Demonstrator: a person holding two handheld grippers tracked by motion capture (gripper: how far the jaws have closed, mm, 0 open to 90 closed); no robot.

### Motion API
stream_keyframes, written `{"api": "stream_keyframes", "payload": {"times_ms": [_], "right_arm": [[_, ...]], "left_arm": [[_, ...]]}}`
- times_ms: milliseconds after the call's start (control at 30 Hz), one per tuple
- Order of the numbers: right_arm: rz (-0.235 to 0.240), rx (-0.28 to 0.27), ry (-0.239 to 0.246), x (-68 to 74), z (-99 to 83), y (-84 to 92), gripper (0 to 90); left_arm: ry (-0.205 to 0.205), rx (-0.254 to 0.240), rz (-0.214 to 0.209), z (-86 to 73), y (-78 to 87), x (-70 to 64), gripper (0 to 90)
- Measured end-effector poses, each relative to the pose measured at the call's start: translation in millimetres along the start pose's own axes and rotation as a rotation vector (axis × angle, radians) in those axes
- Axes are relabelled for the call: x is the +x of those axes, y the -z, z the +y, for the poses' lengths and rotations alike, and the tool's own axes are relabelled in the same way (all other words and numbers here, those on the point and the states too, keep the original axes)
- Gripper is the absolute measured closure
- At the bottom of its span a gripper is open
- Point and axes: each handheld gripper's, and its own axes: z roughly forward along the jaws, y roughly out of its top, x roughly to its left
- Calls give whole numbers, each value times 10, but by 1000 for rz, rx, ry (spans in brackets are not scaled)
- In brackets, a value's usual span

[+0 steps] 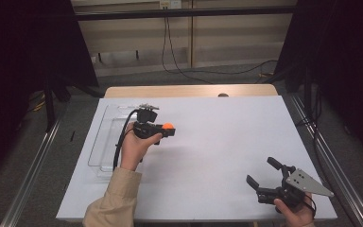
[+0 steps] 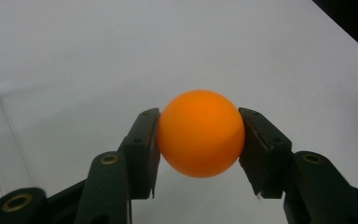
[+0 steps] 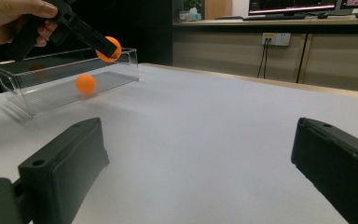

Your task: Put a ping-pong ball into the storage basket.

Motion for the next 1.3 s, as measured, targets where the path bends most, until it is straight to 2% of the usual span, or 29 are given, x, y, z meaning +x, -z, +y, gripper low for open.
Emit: {"api": "stream_keyframes", "payload": {"times_ms": [1300], "right_arm": [[0,1,2,0,2,4,24]], "left_arm": [[8,-12,19,-2,121,80,510]]}}
